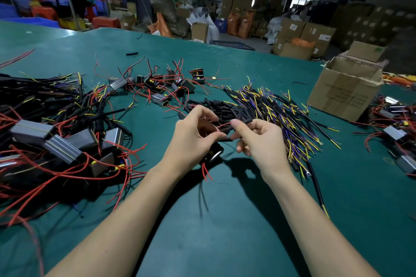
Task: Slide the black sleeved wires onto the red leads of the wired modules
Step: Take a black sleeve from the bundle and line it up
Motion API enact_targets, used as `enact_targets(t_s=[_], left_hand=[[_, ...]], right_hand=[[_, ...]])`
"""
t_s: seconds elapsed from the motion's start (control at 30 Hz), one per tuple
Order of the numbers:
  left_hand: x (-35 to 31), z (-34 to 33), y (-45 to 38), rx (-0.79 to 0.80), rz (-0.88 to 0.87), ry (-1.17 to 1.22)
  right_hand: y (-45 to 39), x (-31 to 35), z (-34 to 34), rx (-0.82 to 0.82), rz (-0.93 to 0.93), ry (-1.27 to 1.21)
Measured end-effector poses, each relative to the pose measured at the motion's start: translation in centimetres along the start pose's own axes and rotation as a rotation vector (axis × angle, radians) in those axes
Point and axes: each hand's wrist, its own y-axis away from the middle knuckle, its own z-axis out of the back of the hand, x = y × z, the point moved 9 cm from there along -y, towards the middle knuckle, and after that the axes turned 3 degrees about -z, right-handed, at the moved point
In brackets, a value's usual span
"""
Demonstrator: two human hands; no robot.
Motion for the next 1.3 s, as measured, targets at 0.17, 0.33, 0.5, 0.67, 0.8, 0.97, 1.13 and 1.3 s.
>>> enact_targets(t_s=[0.17,0.33,0.5,0.67,0.8,0.97,1.13,1.3], left_hand=[[0.1,-0.4,0.2,0.029,0.000,0.013],[0.0,-0.6,0.3,0.069,-0.019,-0.020],[-0.2,-0.9,0.2,0.197,-0.064,-0.278],[-0.3,-0.4,0.3,0.142,-0.071,-0.381],[-0.4,-0.3,0.3,0.124,-0.085,-0.321],[-0.4,-0.2,0.3,0.087,-0.095,-0.270],[-0.5,-0.2,0.2,0.061,-0.118,-0.247],[-1.4,0.1,0.1,0.068,-0.225,-0.251]], right_hand=[[0.1,0.4,-0.3,0.020,0.047,0.039],[0.5,0.5,-1.1,0.027,0.109,0.185],[0.0,0.5,0.5,-0.046,0.090,0.102],[-0.3,-0.7,1.2,-0.068,-0.012,-0.066],[-0.3,-0.3,1.3,-0.058,0.017,-0.006],[0.1,0.5,0.8,-0.049,0.087,0.161],[0.2,0.5,0.5,-0.017,0.079,0.196],[-0.2,0.3,1.5,-0.064,0.053,0.212]])
